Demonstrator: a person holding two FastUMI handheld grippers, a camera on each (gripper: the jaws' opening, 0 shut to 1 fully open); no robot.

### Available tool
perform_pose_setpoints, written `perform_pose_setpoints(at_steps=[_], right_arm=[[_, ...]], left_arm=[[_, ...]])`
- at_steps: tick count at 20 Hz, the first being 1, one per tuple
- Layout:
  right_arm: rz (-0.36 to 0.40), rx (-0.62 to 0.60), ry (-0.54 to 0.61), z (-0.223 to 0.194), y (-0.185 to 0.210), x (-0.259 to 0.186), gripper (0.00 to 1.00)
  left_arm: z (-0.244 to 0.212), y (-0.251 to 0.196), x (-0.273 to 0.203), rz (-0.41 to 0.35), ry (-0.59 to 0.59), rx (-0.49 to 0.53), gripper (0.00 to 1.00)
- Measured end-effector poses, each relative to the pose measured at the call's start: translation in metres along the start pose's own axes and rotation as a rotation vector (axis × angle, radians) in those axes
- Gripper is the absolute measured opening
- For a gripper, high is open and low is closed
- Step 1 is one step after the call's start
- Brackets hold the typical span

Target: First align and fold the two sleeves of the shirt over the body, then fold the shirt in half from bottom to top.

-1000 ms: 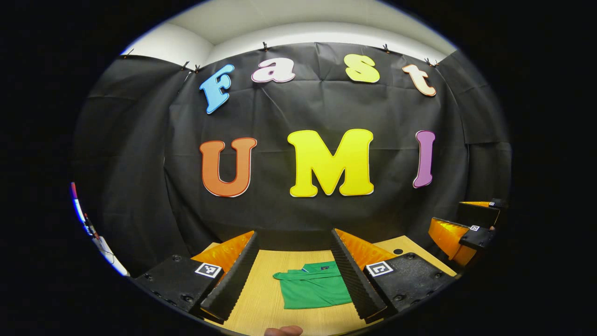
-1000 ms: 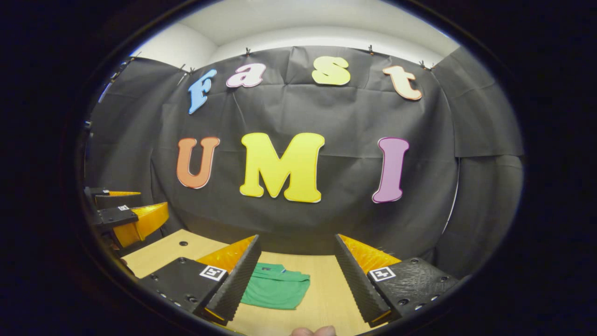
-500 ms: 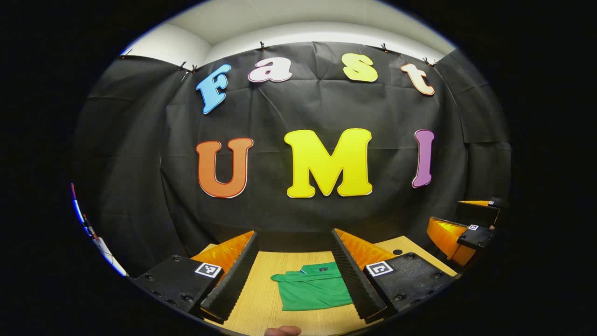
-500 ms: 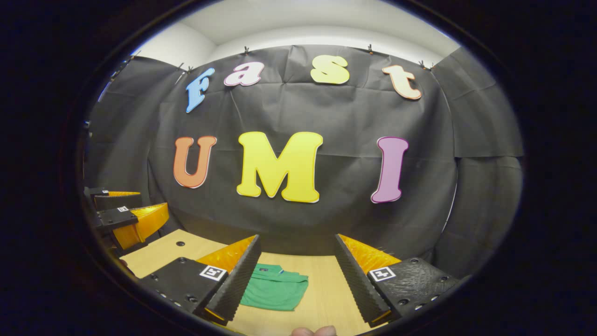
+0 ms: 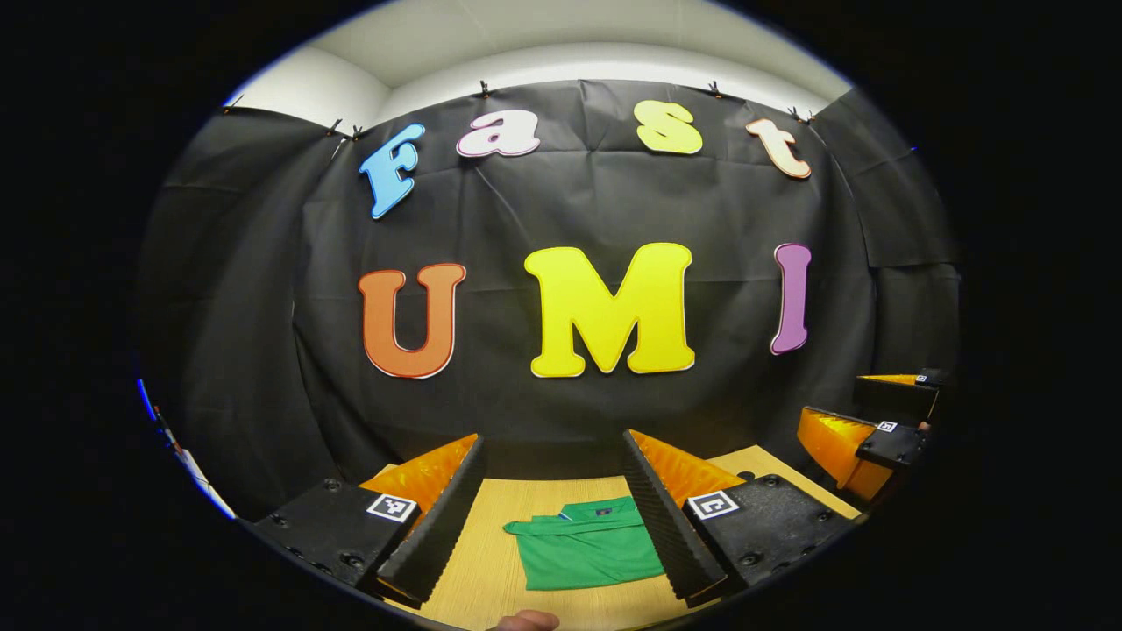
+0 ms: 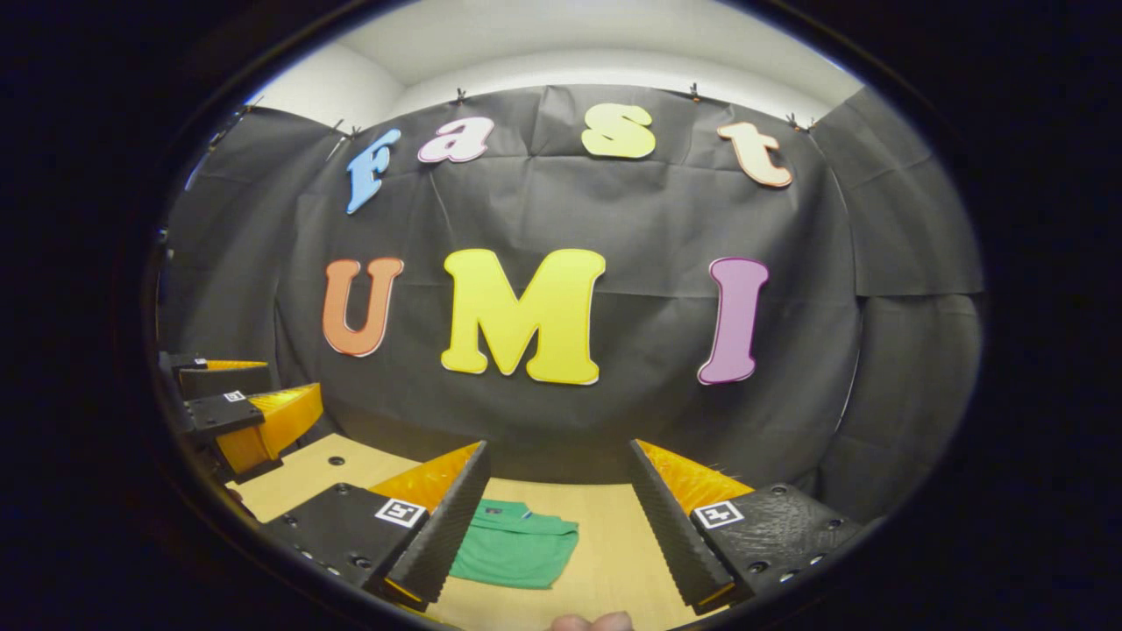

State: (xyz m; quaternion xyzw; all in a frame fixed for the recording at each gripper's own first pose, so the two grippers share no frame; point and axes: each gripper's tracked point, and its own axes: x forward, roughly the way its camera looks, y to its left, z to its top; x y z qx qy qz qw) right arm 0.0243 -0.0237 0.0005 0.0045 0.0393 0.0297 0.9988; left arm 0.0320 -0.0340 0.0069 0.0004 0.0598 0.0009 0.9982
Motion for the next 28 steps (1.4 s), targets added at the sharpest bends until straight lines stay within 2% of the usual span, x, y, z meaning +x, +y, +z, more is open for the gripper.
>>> perform_pose_setpoints(at_steps=[9,10,11,13,14,19,20,21,28], right_arm=[[-0.006,0.000,0.008,-0.002,-0.006,0.002,0.95],[-0.006,-0.001,0.007,-0.002,-0.005,0.002,0.95],[-0.007,0.002,0.006,-0.001,-0.006,0.002,0.95],[-0.008,0.007,0.005,-0.001,-0.005,0.003,0.95],[-0.008,0.007,0.005,-0.002,-0.006,0.004,0.96],[-0.005,0.002,0.001,0.000,-0.004,0.003,0.95],[-0.003,0.002,-0.003,0.001,-0.004,0.003,0.95],[-0.005,0.001,-0.009,0.002,-0.005,0.003,0.95],[0.011,0.004,-0.020,0.005,0.000,0.001,0.96]], left_arm=[[-0.004,-0.005,0.003,-0.009,0.007,-0.013,0.96],[-0.004,-0.004,0.003,-0.006,0.006,-0.011,1.00],[0.000,0.000,0.006,-0.005,0.005,-0.010,0.96],[0.000,-0.001,0.006,-0.006,0.003,-0.013,1.00],[0.000,-0.001,0.006,-0.005,0.003,-0.014,0.96],[0.000,-0.002,0.006,-0.011,-0.001,-0.019,0.96],[0.000,-0.004,0.006,-0.016,-0.001,-0.021,1.00],[0.000,-0.006,0.005,-0.022,0.000,-0.020,0.96],[0.007,-0.009,-0.003,-0.022,-0.035,0.005,0.96]])
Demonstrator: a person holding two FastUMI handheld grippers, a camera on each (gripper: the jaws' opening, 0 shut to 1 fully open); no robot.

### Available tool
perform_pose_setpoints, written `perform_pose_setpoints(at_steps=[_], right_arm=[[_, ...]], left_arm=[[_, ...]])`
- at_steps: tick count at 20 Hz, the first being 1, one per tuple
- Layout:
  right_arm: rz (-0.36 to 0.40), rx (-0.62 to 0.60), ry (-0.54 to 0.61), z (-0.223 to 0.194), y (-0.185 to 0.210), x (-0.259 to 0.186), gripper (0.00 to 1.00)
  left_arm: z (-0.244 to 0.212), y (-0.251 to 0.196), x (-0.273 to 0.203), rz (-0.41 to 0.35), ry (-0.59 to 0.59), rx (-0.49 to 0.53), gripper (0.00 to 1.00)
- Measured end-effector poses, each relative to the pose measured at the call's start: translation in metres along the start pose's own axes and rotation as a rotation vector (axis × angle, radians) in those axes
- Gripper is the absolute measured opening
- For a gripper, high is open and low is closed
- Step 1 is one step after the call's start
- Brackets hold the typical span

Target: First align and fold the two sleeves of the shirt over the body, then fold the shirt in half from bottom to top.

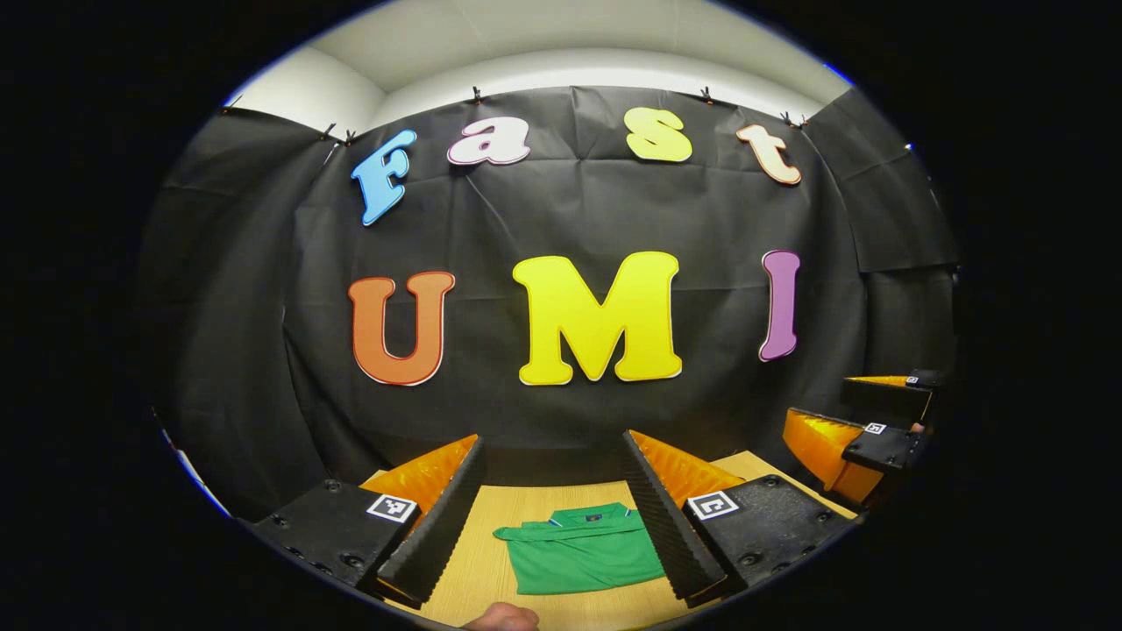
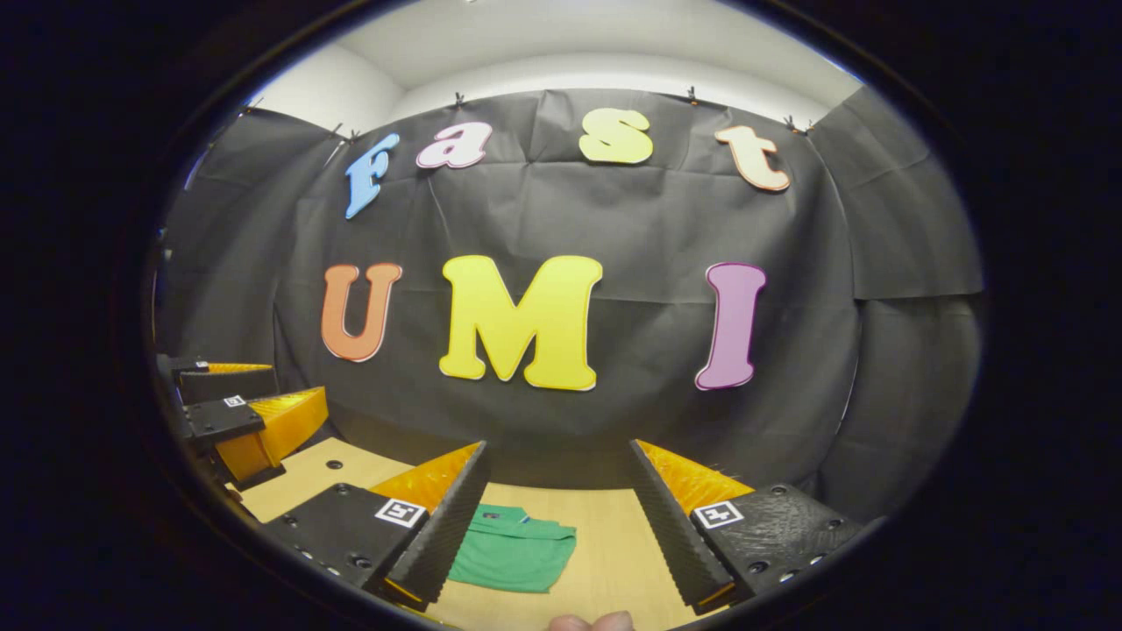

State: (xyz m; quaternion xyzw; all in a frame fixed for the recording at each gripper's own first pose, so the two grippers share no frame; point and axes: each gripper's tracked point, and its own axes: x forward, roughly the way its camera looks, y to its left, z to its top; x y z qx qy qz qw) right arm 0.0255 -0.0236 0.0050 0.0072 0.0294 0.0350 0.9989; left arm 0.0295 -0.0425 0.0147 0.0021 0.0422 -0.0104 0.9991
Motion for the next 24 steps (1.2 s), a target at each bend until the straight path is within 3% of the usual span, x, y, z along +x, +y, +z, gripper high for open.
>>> perform_pose_setpoints(at_steps=[11,24], right_arm=[[0.062,0.016,0.011,0.005,0.026,0.003,0.95],[0.084,0.023,0.020,0.006,0.036,0.004,0.95]], left_arm=[[0.001,0.009,-0.009,0.025,0.003,0.001,0.96],[0.005,0.016,-0.013,0.053,-0.006,0.002,0.96]])
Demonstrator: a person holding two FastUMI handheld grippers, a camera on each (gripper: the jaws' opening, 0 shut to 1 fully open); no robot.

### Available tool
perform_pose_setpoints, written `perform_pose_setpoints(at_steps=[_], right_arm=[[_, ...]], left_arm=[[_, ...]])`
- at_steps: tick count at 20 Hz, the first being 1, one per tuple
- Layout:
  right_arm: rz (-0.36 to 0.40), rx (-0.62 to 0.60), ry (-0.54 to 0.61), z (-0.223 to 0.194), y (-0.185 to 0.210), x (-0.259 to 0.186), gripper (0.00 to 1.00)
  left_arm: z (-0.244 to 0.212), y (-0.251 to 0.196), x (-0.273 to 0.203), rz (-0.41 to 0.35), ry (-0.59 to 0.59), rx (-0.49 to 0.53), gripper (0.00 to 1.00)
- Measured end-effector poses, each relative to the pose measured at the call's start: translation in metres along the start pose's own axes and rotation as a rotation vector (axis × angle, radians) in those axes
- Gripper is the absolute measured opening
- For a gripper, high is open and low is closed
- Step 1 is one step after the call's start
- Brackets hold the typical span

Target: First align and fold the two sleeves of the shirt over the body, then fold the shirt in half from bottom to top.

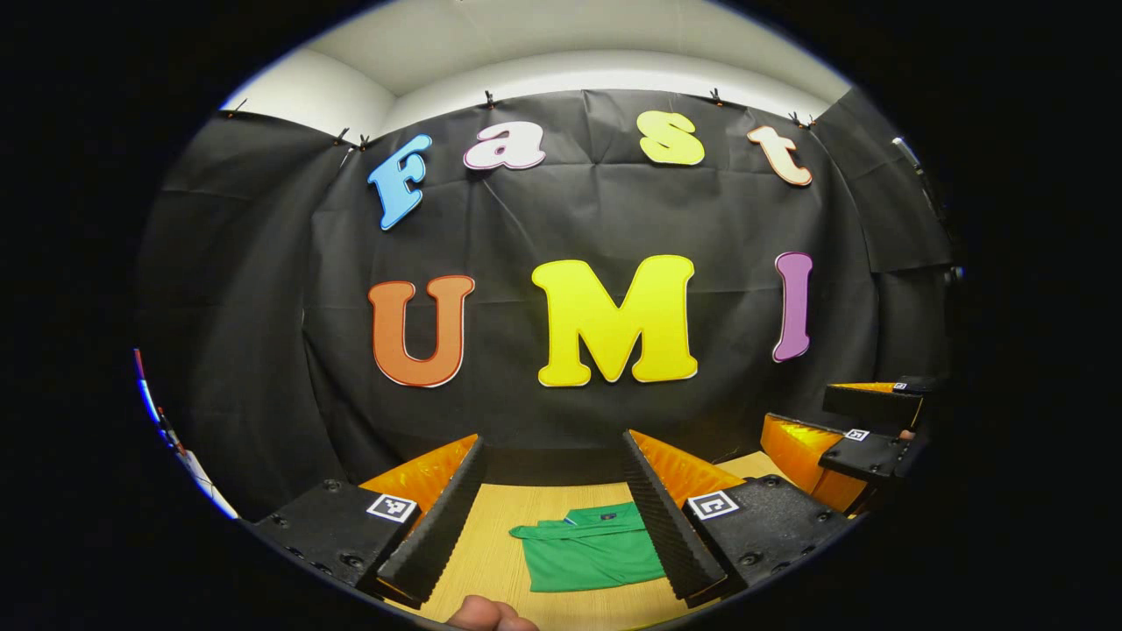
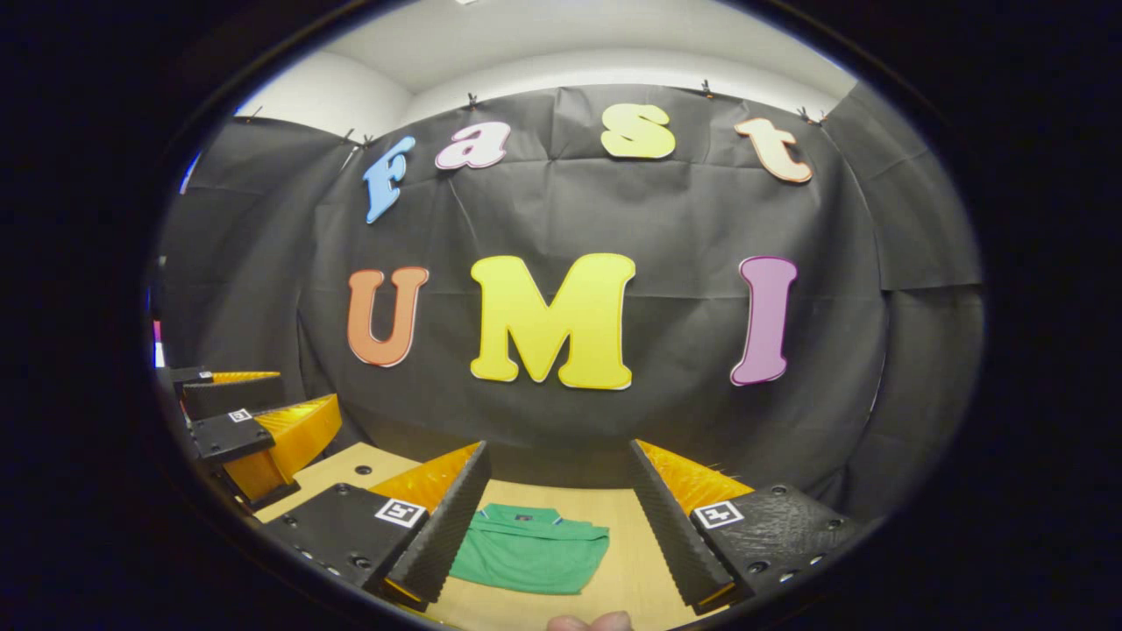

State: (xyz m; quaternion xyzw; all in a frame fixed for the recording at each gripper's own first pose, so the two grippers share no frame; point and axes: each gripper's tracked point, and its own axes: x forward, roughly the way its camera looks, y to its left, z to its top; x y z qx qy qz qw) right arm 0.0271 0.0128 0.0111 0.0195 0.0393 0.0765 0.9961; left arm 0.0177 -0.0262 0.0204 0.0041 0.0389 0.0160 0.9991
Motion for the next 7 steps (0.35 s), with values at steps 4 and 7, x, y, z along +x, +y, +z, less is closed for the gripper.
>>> perform_pose_setpoints(at_steps=[4,7], right_arm=[[0.010,0.004,0.002,-0.0004,0.0043,-0.0013,0.95],[0.013,0.004,0.000,0.0005,0.0052,-0.0022,0.95]], left_arm=[[0.0009,0.0007,-0.0036,0.003,-0.002,0.002,0.96],[0.0024,0.0009,-0.0057,0.005,-0.006,0.004,0.96]])
